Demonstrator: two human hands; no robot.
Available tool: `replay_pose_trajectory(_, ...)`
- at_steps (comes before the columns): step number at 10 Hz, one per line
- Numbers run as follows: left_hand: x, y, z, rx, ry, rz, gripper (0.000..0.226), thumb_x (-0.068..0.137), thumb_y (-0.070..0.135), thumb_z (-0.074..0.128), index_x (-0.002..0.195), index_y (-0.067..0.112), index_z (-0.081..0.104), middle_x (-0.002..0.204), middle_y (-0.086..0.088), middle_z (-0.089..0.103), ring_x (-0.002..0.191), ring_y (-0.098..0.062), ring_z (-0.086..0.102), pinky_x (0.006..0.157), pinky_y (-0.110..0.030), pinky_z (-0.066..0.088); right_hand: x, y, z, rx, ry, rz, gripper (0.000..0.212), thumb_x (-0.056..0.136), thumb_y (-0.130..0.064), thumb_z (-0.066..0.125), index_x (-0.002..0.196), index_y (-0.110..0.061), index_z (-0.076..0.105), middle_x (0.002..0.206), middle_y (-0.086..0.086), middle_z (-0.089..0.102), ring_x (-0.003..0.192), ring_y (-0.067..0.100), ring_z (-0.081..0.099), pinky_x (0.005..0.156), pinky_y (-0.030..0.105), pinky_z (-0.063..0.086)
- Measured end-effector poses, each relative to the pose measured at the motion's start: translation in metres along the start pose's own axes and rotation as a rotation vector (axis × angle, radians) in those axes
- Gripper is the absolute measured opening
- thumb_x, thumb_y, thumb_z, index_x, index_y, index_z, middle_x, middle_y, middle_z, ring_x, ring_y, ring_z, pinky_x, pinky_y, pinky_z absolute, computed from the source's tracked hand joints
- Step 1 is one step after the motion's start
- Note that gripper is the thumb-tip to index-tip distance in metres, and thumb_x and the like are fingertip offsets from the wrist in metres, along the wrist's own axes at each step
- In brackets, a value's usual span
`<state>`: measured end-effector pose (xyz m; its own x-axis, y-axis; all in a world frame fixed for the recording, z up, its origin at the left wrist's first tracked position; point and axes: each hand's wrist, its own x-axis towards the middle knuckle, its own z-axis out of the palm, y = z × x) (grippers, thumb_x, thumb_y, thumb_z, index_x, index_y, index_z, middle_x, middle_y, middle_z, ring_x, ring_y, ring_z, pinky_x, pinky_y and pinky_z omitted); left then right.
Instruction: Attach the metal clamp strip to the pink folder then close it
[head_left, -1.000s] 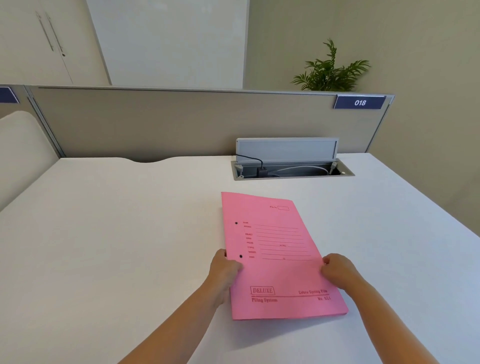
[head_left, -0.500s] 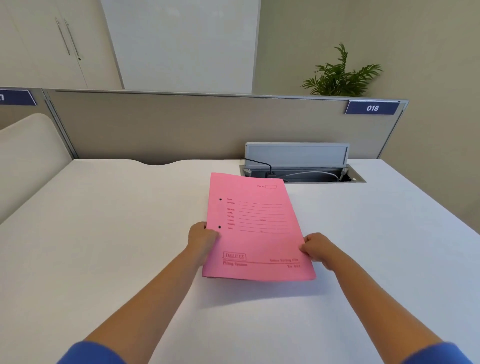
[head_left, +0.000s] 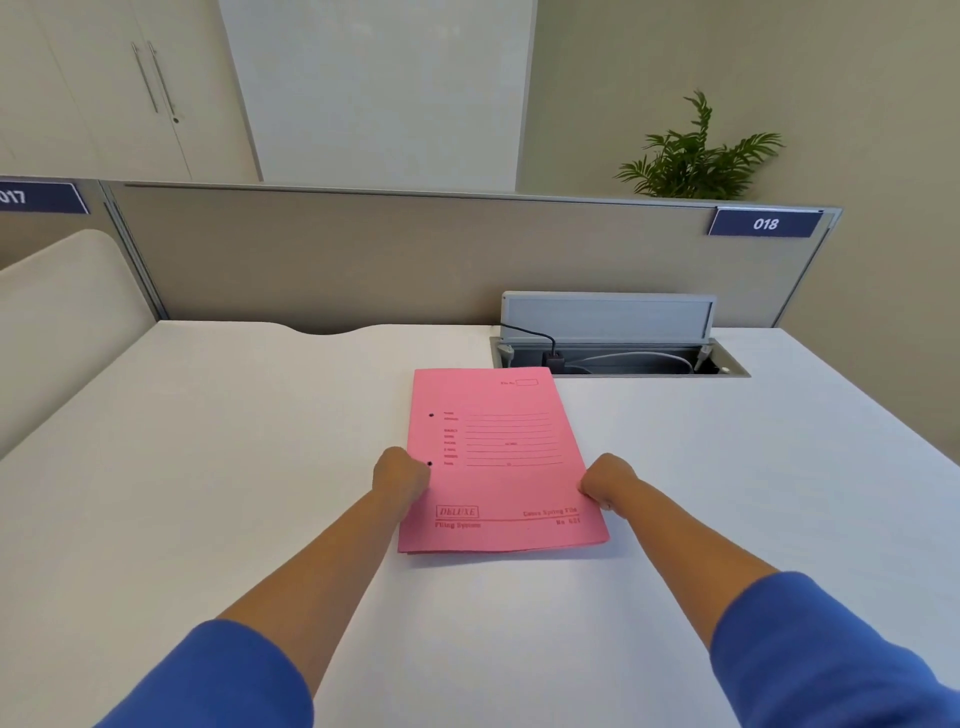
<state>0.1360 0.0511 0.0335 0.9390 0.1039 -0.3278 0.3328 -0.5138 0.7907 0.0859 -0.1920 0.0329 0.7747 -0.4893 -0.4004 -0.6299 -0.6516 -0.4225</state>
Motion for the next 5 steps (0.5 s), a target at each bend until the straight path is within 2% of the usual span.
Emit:
replay_pose_trajectory(1, -0.001, 0.004, -0.001, 0.096, 0.014, 0.039, 0.014, 0.079, -0.004, 0.048, 0.067, 0.004, 0.047, 0.079, -0.014, 0.053, 0.088, -0.038, 0.060, 0.064, -0.030, 0.042, -0.002, -0.003, -0.002, -0.014, 0.006, -0.018, 0.031, 0.086, -0.007, 0.048, 0.058, -0.012, 0.037, 0.060, 0.001, 0.042, 0.059, 0.017, 0.046, 0.046, 0.020, 0.033)
replay_pose_trajectory(2, -0.005, 0.019, -0.009, 0.179, 0.027, 0.113, 0.012, 0.081, -0.003, 0.045, 0.074, 0.007, 0.046, 0.078, -0.009, 0.052, 0.082, -0.032, 0.054, 0.063, -0.028, 0.040, -0.023, -0.018, -0.021, -0.014, 0.037, -0.095, 0.013, 0.086, -0.013, 0.054, 0.074, -0.007, 0.054, 0.077, 0.005, 0.058, 0.070, 0.019, 0.058, 0.066, 0.027, 0.048)
replay_pose_trajectory(3, -0.002, 0.043, -0.017, 0.231, 0.042, 0.213, 0.032, 0.084, -0.002, 0.043, 0.062, 0.021, 0.037, 0.068, 0.005, 0.040, 0.066, -0.018, 0.045, 0.052, -0.022, 0.032, -0.050, -0.048, -0.056, 0.061, 0.129, -0.267, 0.038, 0.088, -0.019, 0.059, 0.122, -0.002, 0.054, 0.121, 0.013, 0.061, 0.110, 0.029, 0.059, 0.091, 0.035, 0.048)
replay_pose_trajectory(4, 0.004, 0.080, -0.032, 0.406, 0.133, 0.388, 0.034, 0.086, 0.006, 0.049, 0.120, 0.007, 0.045, 0.123, -0.006, 0.049, 0.116, -0.026, 0.046, 0.078, -0.035, 0.044, -0.110, -0.094, -0.114, 0.309, 0.254, -0.519, 0.041, 0.087, -0.023, 0.063, 0.125, -0.011, 0.054, 0.124, 0.007, 0.058, 0.102, 0.020, 0.056, 0.091, 0.035, 0.046)
replay_pose_trajectory(5, 0.009, 0.128, -0.048, 0.552, 0.299, 0.650, 0.062, 0.089, 0.020, 0.051, 0.140, 0.005, 0.019, 0.153, -0.013, 0.018, 0.142, -0.029, 0.013, 0.108, -0.044, 0.031, -0.195, -0.115, -0.177, 0.587, 0.455, -0.950, 0.027, 0.084, -0.028, 0.065, 0.111, -0.024, 0.060, 0.105, -0.005, 0.062, 0.088, 0.009, 0.056, 0.082, 0.026, 0.048)
